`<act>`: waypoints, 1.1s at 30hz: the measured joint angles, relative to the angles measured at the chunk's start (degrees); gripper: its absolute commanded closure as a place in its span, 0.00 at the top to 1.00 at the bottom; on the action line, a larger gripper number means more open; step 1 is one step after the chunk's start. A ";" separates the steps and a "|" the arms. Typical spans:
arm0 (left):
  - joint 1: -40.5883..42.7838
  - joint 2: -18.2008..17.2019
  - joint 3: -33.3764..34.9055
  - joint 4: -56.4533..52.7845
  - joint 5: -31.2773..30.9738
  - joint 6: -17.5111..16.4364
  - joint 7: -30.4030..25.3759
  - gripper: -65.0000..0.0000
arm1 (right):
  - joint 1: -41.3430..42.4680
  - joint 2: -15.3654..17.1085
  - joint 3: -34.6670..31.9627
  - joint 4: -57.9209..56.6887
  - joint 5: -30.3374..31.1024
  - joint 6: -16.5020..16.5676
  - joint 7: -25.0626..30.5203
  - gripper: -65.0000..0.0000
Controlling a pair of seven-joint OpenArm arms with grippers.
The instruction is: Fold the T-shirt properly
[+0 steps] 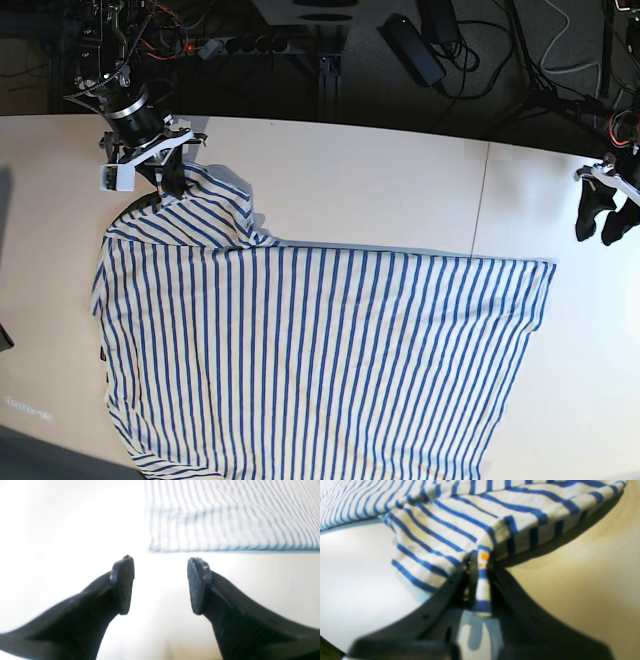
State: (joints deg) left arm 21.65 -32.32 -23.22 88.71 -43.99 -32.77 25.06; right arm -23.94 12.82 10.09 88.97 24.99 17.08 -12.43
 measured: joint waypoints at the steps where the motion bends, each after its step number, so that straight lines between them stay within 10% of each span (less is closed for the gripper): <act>1: -1.90 -0.31 0.33 -2.93 -1.60 -0.35 1.36 0.58 | 0.00 0.00 0.00 0.00 -0.02 -0.02 0.00 0.00; 20: -25.90 -0.72 19.06 -29.31 -10.36 -3.04 8.37 0.58 | -0.02 0.02 0.00 0.02 -2.62 -0.02 0.22 0.00; 33: -31.04 2.69 19.52 -35.47 -8.50 -3.30 6.95 0.58 | -0.02 0.02 0.00 0.02 -2.78 -0.02 0.22 0.00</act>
State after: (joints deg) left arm -9.39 -29.63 -3.70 53.23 -52.49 -36.07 32.01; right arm -23.97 12.84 10.09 88.99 22.22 17.06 -12.21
